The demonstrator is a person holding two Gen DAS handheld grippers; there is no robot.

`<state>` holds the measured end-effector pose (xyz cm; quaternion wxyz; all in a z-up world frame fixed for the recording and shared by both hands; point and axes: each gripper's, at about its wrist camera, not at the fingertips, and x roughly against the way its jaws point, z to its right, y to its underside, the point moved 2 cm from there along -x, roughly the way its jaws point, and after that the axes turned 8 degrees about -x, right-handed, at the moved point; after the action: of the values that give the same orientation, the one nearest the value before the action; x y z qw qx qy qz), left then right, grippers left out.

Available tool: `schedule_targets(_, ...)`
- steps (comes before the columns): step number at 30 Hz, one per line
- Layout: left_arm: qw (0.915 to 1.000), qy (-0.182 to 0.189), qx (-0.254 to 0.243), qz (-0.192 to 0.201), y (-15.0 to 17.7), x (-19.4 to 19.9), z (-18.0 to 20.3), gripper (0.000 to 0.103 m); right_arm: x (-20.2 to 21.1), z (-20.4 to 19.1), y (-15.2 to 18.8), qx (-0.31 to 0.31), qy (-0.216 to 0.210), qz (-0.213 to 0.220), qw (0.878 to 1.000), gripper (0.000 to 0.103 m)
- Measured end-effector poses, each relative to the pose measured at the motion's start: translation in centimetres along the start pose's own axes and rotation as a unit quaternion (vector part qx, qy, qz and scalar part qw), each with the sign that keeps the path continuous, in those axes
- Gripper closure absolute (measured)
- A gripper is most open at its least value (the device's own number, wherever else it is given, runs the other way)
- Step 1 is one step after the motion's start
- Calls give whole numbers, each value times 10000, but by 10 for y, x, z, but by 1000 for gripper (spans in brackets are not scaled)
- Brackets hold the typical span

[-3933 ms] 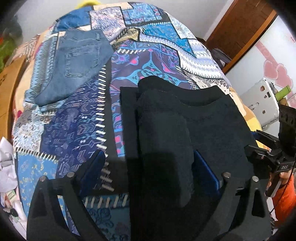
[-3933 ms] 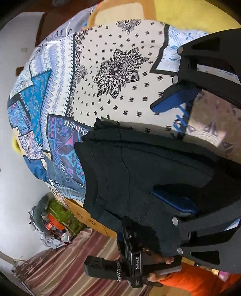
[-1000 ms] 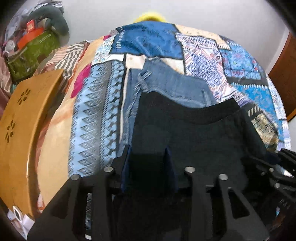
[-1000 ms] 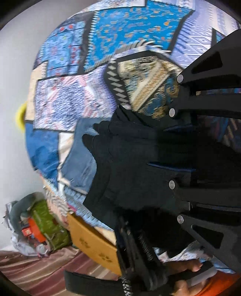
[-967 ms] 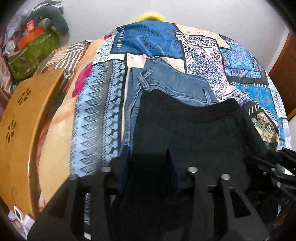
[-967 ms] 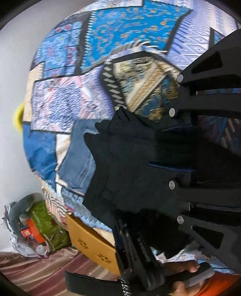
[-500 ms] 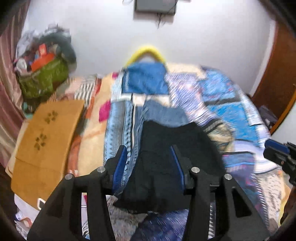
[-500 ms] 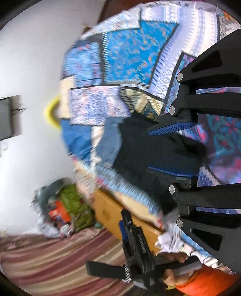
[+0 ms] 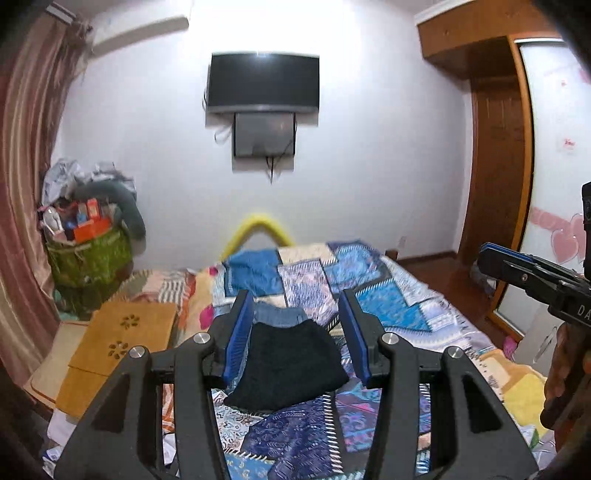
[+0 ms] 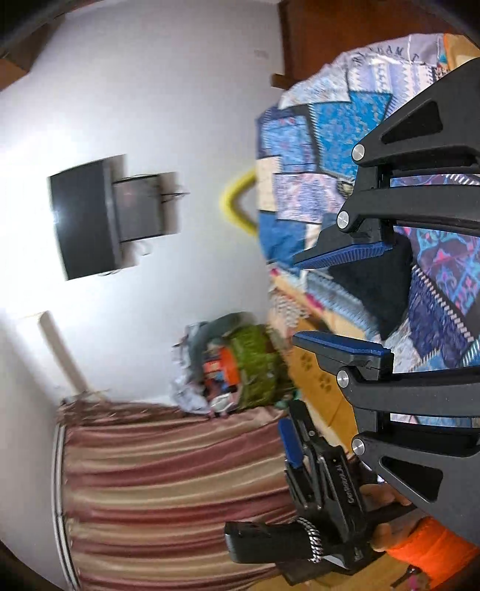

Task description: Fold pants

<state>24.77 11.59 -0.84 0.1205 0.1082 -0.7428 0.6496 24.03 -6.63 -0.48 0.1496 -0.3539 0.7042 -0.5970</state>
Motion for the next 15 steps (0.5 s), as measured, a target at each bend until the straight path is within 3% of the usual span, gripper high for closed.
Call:
schedule_targets(5,9990,-92,19,440,5,62,16,53,45,-31,9,305,84,386,9988,68)
schedule_targets(7,9979,-203,38,607,9,80,20,35,60,-39,13,274,118,583,9979,48)
schedule_targets(8,9971,-262,68,714,11,91,23,26,63,-40,14,275,171,656,9973,43)
schedule_targets(11,9964,-160,228,797,17,103,24,16,69,-46,20,326,345,729,9962,36)
schedule_targets(13,9961,-283,207,815,19,109,27,13,69,-45,24,257,441,759,9958,20)
schedule_targets(15,9955,-398,137,850,23,114,32,7,70,-44,26,162,459,798,9956,10)
